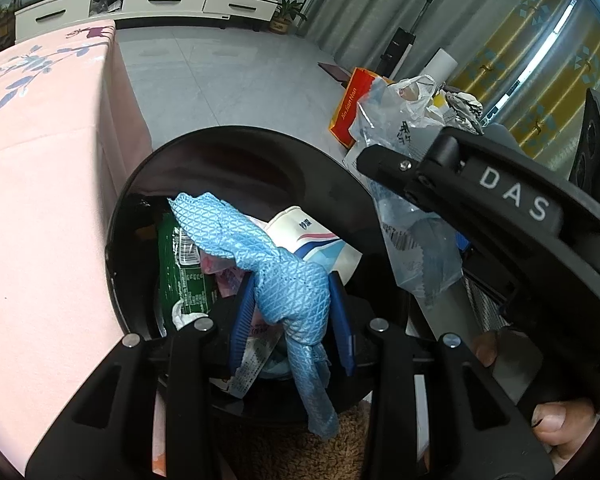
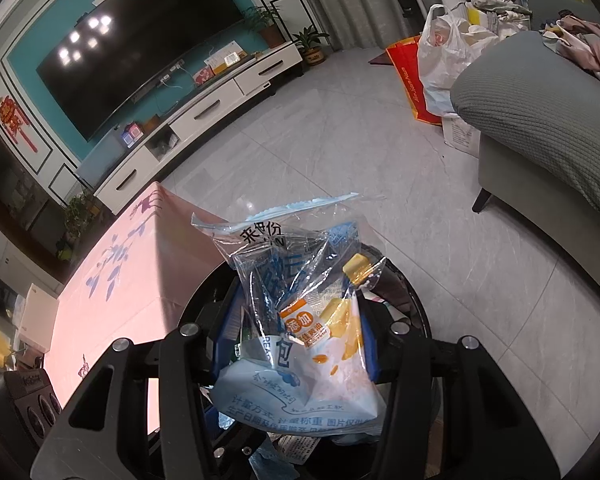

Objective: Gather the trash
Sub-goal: 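Hold the blue cloth and clear snack bag above the bin opening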

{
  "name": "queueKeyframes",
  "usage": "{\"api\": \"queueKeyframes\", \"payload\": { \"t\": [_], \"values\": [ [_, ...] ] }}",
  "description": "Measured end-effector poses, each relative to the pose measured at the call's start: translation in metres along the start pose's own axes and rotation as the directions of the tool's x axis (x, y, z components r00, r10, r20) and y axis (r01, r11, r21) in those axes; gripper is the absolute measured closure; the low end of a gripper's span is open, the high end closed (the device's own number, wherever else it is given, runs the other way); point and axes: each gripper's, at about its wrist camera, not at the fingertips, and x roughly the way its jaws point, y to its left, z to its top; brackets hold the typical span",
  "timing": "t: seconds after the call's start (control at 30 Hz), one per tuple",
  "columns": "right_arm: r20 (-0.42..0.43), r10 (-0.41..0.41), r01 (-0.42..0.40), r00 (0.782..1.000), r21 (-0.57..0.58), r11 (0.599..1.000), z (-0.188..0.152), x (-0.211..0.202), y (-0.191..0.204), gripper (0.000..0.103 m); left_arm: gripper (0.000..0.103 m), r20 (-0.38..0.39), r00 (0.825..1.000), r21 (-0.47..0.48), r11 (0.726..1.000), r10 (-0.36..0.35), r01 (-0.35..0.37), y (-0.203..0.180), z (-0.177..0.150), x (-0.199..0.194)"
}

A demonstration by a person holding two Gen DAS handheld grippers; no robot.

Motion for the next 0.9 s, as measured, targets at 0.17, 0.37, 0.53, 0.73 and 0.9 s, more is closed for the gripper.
{"api": "queueKeyframes", "payload": {
  "t": [0.17,0.37,0.53,0.73,0.9],
  "values": [
    [-0.01,-0.007,0.007,1.0,-0.006,1.0,-0.0012,0.0022,-0.0003,0.053,0.066,-0.005,1.0,0.003,1.0,0.003,-0.003,-0.0011,0.0006,0.0022],
    [-0.018,-0.013,0.013,1.0,-0.012,1.0,-0.0019,0.0042,0.0006,0.053,0.066,-0.018,1.0,-0.007,1.0,-0.002,0.002,0.0001,-0.0002,0.0054],
    [-0.021,-0.015,0.014,1.0,-0.016,1.0,0.0006,0.0051,0.0004,0.052,0.066,-0.02,1.0,-0.005,1.0,-0.002,0.002,-0.0002,0.0001,0.007],
    [-0.028,-0.014,0.014,1.0,-0.024,1.0,0.0006,0.0062,0.0011,0.052,0.066,-0.019,1.0,-0.009,1.0,-0.003,0.003,-0.0005,0.0002,0.0089],
    [-0.032,-0.013,0.012,0.999,-0.027,1.0,0.0016,0.0061,0.0011,0.052,0.066,-0.024,1.0,-0.015,1.0,-0.004,0.004,0.0019,0.0,0.0093]
  ]
}}
